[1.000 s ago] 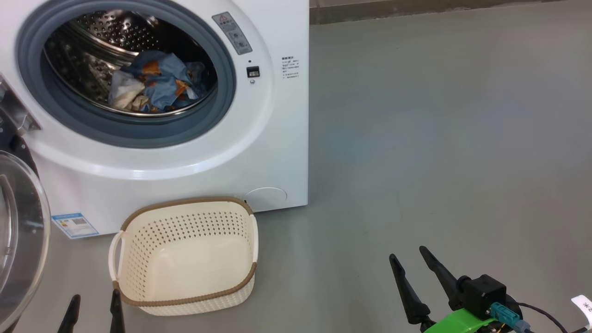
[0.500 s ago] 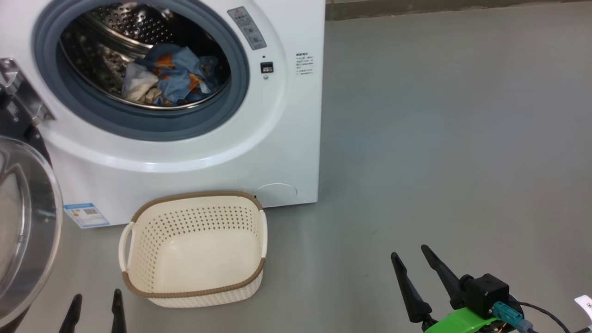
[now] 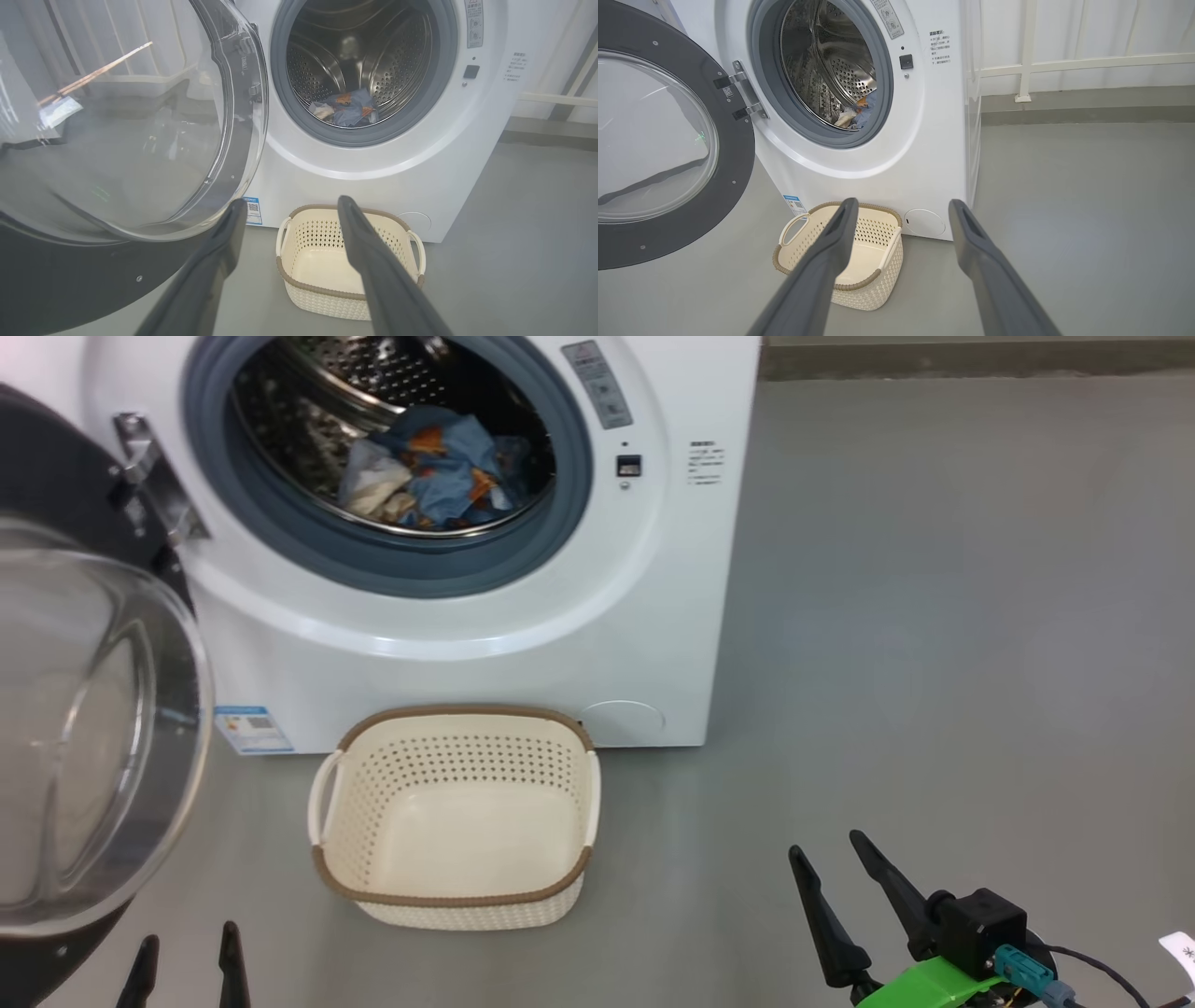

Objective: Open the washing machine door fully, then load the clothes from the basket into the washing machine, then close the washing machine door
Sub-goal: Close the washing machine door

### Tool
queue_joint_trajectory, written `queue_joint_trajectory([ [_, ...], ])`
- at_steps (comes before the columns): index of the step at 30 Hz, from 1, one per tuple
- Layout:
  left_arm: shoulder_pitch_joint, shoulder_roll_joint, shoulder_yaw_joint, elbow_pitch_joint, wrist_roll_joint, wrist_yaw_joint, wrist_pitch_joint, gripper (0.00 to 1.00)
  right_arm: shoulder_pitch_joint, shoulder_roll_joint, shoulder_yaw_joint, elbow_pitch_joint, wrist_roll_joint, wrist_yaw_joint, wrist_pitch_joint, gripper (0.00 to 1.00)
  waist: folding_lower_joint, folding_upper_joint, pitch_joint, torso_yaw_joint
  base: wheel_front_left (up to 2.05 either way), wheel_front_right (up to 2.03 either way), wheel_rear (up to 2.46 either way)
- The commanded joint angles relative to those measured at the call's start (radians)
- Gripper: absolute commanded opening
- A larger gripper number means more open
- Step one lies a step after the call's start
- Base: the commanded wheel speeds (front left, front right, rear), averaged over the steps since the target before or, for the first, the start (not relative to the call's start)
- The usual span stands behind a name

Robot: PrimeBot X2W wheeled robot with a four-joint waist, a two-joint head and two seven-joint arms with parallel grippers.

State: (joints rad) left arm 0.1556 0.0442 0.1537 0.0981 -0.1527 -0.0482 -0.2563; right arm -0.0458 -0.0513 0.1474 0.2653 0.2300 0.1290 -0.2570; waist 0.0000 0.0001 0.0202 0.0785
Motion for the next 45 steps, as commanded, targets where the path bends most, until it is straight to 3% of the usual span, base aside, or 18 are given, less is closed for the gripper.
queue_joint_trajectory([
  [1, -0.033, 0.006, 0.029, -0.017, -0.011, 0.009, -0.006, 1.0, -0.019, 0.001, 0.025, -0.022, -0.009, 0.002, -0.005, 1.0, 0.0, -0.0001, -0.001, 0.042, 0.0, 0.0, 0.0],
  [27, -0.028, 0.006, 0.009, -0.004, -0.03, 0.078, -0.006, 1.0, -0.058, 0.001, 0.06, 0.007, -0.043, 0.002, -0.005, 1.0, 0.0, -0.0001, 0.021, 0.362, 0.0, 0.0, 0.0],
  [37, -0.023, 0.006, 0.008, 0.002, -0.049, 0.1, -0.006, 1.0, -0.059, 0.001, 0.066, 0.015, -0.042, 0.002, -0.005, 1.0, 0.0, -0.0001, 0.021, 0.432, 0.0, 0.0, 0.0],
  [45, -0.016, 0.006, 0.013, 0.001, -0.055, 0.111, -0.006, 1.0, -0.07, 0.001, 0.079, 0.021, -0.04, 0.002, -0.005, 1.0, 0.0, -0.0001, 0.03, 0.447, 0.0, 0.0, 0.0],
])
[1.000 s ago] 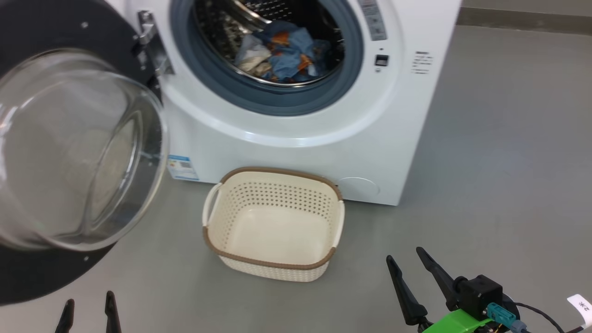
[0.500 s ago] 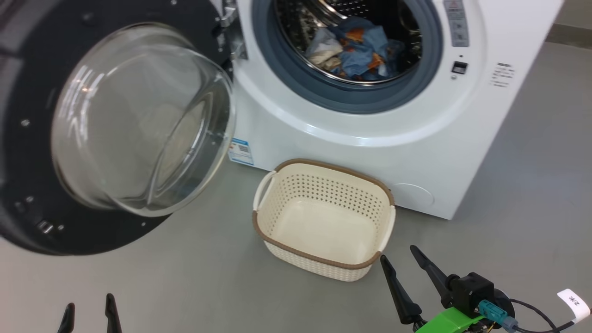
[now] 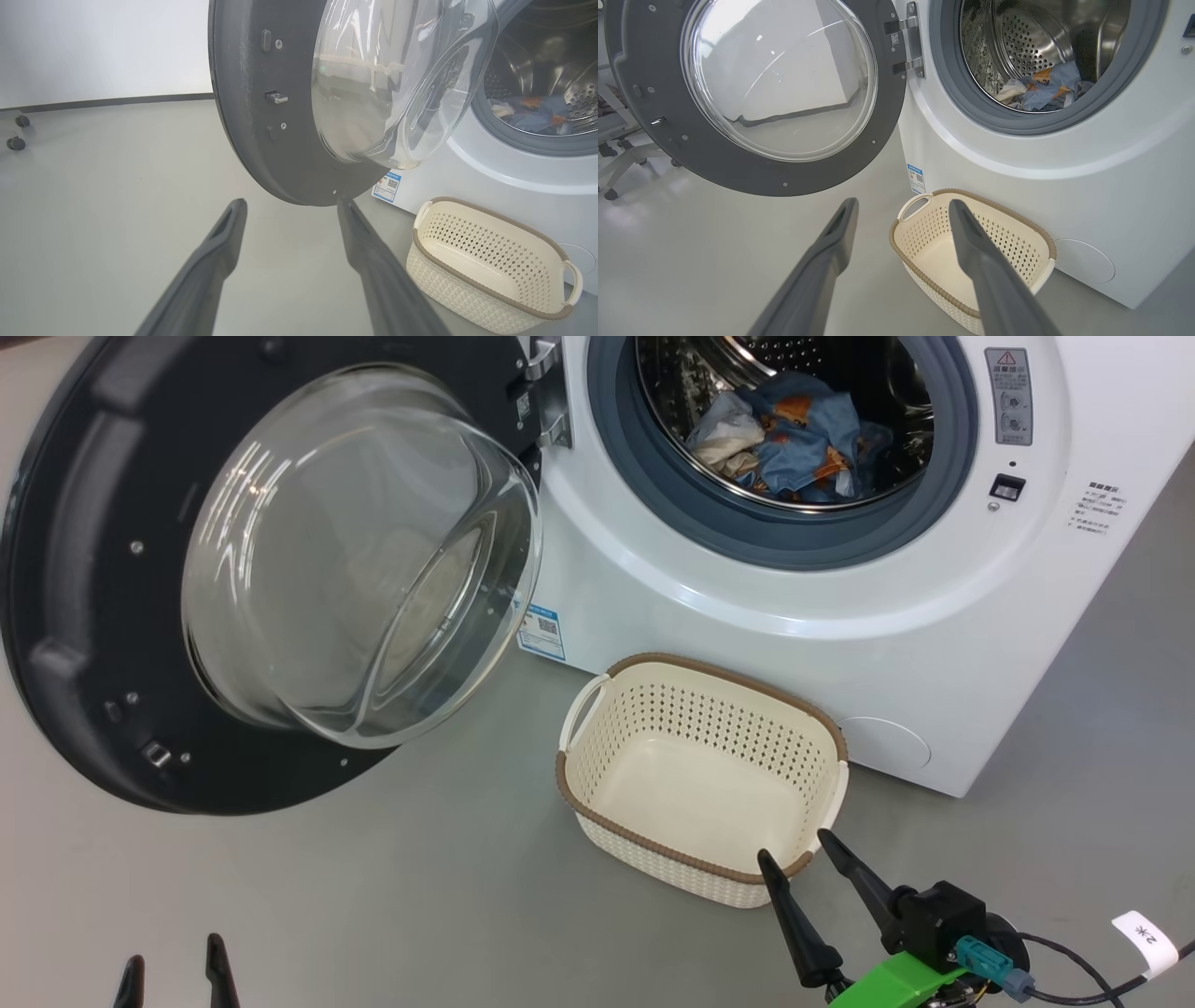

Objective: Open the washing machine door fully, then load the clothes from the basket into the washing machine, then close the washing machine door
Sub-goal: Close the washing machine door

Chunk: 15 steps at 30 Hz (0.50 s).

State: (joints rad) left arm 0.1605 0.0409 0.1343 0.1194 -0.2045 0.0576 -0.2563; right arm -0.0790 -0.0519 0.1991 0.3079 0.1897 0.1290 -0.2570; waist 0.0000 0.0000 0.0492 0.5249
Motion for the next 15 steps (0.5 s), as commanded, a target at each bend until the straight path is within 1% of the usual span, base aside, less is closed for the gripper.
queue_joint_trajectory([
  [1, -0.021, 0.009, 0.033, -0.021, -0.006, 0.007, -0.006, 1.0, -0.039, 0.002, 0.029, -0.019, 0.0, 0.002, -0.005, 1.0, 0.0, 0.0, 0.003, 0.002, 0.0, 0.0, 0.0],
  [7, -0.019, 0.009, 0.037, -0.026, -0.01, 0.016, -0.006, 1.0, -0.056, 0.002, 0.035, -0.008, 0.0, 0.002, -0.005, 1.0, 0.0, 0.0, 0.011, 0.005, 0.0, 0.0, 0.0],
  [15, -0.024, 0.009, 0.038, -0.035, -0.01, 0.016, -0.006, 1.0, -0.063, 0.002, 0.036, -0.002, 0.003, 0.002, -0.005, 1.0, 0.0, 0.0, 0.014, 0.005, 0.0, 0.0, 0.0],
])
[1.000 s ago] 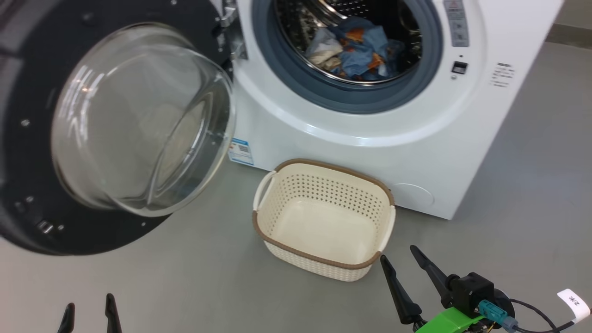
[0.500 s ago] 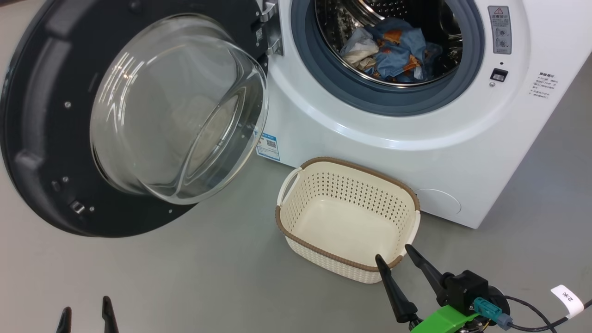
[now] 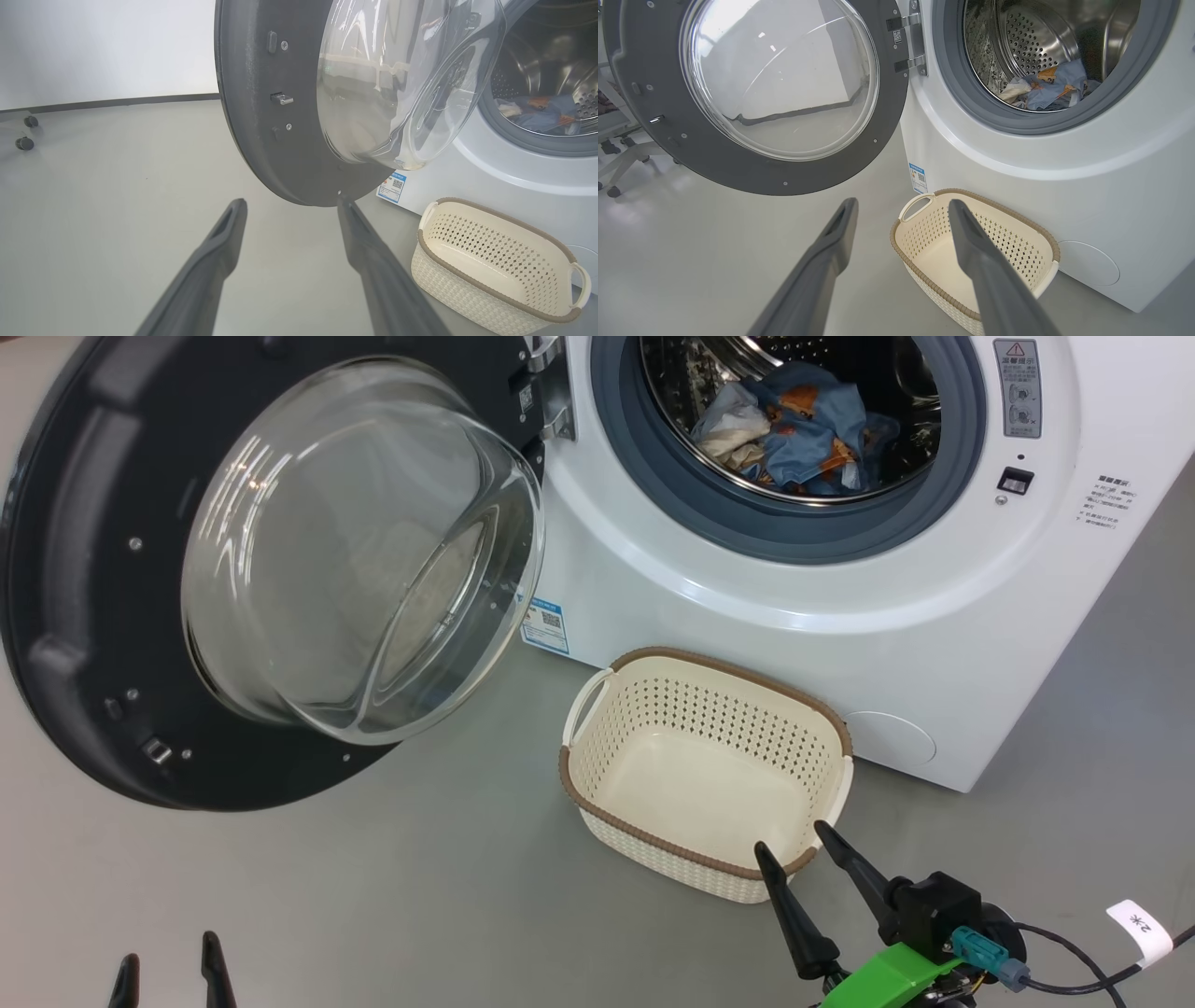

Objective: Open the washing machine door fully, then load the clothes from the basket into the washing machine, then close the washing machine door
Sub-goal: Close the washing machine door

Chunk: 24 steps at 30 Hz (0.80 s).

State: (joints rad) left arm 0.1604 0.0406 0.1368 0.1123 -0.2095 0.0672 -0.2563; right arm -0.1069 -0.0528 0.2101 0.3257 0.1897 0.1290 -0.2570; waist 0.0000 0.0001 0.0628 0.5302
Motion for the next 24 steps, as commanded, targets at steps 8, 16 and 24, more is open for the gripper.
queue_joint_trajectory([
  [8, -0.025, 0.01, 0.028, -0.025, -0.006, -0.01, -0.006, 0.0, -0.025, 0.003, 0.014, -0.025, 0.003, 0.002, -0.005, 1.0, 0.0, -0.0001, -0.003, -0.003, 0.0, 0.0, 0.0],
  [16, -0.062, 0.01, 0.125, -0.047, -0.15, -0.056, -0.006, 0.0, -0.014, 0.003, 0.003, -0.036, 0.0, 0.002, -0.005, 1.0, 0.0, -0.0001, 0.001, -0.006, 0.0, 0.0, 0.0],
  [24, -0.191, 0.069, 0.311, -0.009, -0.304, -0.156, -0.006, 0.0, -0.012, 0.003, -0.004, -0.039, -0.007, 0.002, -0.005, 1.0, 0.0, -0.0001, 0.011, -0.012, 0.0, 0.0, 0.0],
])
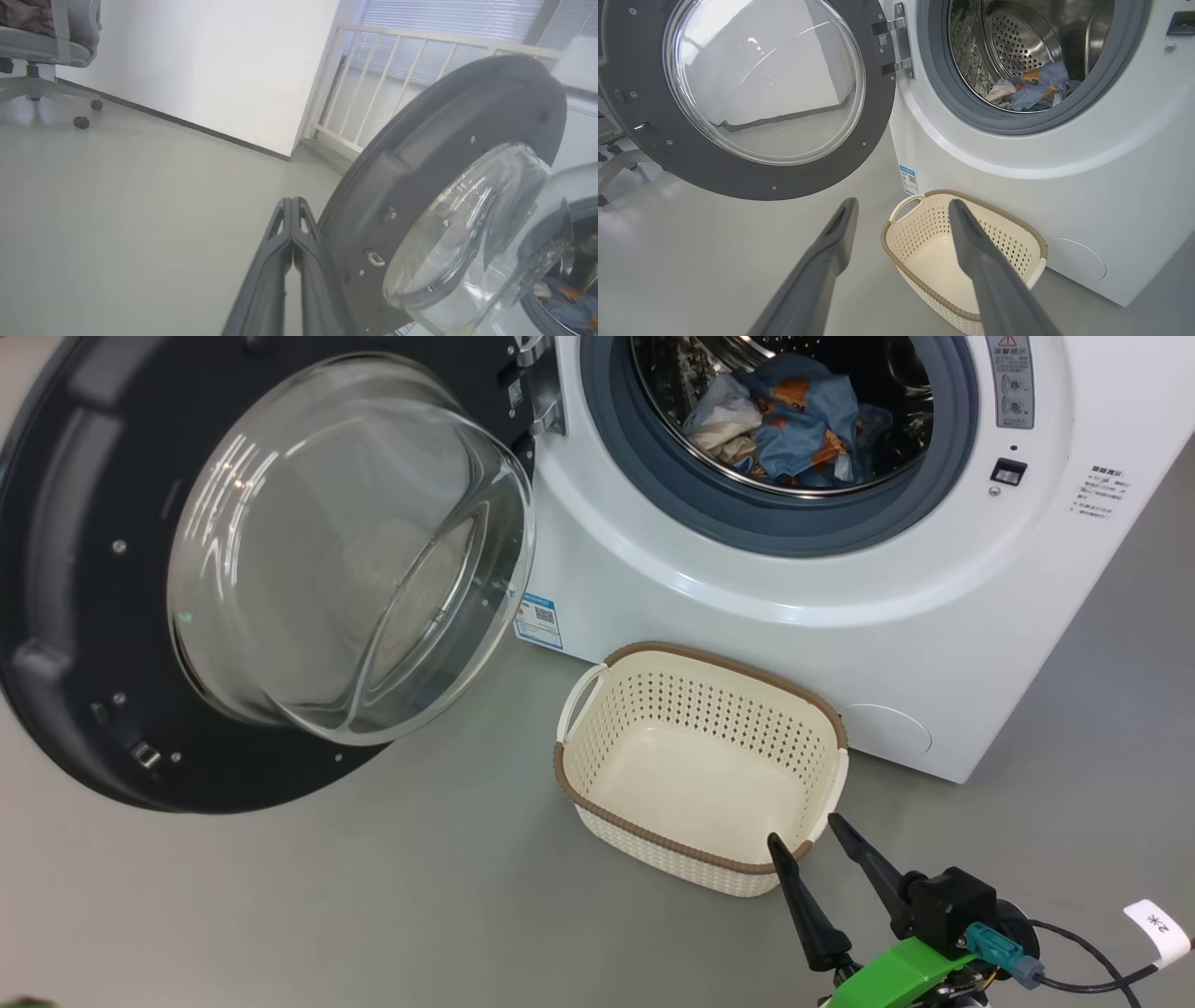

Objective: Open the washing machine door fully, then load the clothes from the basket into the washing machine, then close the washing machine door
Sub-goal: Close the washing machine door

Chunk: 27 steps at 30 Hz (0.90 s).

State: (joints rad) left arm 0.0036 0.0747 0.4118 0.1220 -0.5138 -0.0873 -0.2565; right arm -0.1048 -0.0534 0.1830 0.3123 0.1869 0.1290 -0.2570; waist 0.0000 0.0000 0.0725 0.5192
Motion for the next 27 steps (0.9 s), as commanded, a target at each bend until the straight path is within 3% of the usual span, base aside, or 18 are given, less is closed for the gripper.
queue_joint_trajectory([
  [1, -0.059, 0.049, 0.059, -0.002, -0.028, -0.007, -0.005, 0.0, -0.015, 0.003, 0.022, -0.026, -0.005, 0.002, -0.005, 1.0, 0.0, 0.0, 0.004, -0.003, 0.0, 0.0, 0.0],
  [8, -0.249, 0.185, 0.132, 0.144, -0.246, -0.037, 0.035, 0.0, -0.027, 0.003, 0.023, -0.025, -0.013, 0.002, -0.004, 1.0, 0.0, 0.0, 0.023, -0.02, 0.0, 0.0, 0.0],
  [17, -0.476, 0.349, 0.168, 0.367, -0.539, -0.043, 0.15, 0.0, -0.051, 0.003, 0.022, -0.032, -0.029, 0.002, 0.011, 1.0, 0.0, 0.0, 0.062, -0.052, 0.0, 0.0, 0.0],
  [27, -0.614, 0.442, 0.173, 0.596, -0.787, -0.043, 0.367, 0.0, -0.069, 0.003, 0.02, -0.047, -0.05, 0.002, 0.033, 1.0, 0.0, 0.0, 0.095, -0.091, 0.0, 0.0, 0.0],
])
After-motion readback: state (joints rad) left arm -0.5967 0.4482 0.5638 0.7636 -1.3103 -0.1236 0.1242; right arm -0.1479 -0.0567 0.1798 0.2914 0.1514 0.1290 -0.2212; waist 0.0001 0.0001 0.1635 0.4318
